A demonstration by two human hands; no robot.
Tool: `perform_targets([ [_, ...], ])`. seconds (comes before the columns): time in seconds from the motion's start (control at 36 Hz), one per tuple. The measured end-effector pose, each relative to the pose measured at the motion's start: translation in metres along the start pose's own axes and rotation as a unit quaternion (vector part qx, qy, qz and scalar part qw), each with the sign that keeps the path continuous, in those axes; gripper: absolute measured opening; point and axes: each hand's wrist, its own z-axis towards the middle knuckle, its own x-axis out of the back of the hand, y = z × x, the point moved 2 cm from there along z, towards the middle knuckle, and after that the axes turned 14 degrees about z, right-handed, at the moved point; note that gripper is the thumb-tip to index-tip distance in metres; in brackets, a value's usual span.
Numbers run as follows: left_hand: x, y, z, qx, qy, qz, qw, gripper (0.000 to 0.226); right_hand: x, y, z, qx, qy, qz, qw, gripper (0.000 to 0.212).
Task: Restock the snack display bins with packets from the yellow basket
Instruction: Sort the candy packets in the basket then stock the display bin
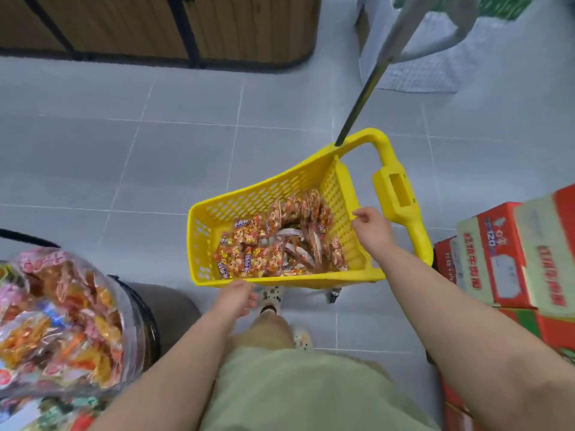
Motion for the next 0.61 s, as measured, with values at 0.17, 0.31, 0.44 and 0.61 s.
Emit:
perform_targets([
  [0.17, 0.004, 0.065, 0.043, -0.023, -0.04, 0.073, 0.996, 0.013, -0.01, 0.006, 0.041, -0.035, -0.001, -0.143, 0.989, 0.056],
  [0.31, 0.0, 0.112, 0.076, -0.035, -0.077, 0.105, 0.991, 0.014, -0.027, 0.019, 0.054, -0.06, -0.014, -0.175, 0.983, 0.053],
  [0.44, -0.013, 0.141, 0.107, -0.041, -0.099, 0.173, 0.979, 0.011, -0.042, 0.04, 0.055, -0.087, 0.005, -0.183, 0.979, 0.059],
  [0.61, -0.051, 0.156, 0.134, -0.028, -0.12, 0.19, 0.974, 0.013, -0.053, 0.056, 0.056, -0.065, 0.083, -0.239, 0.965, 0.046],
])
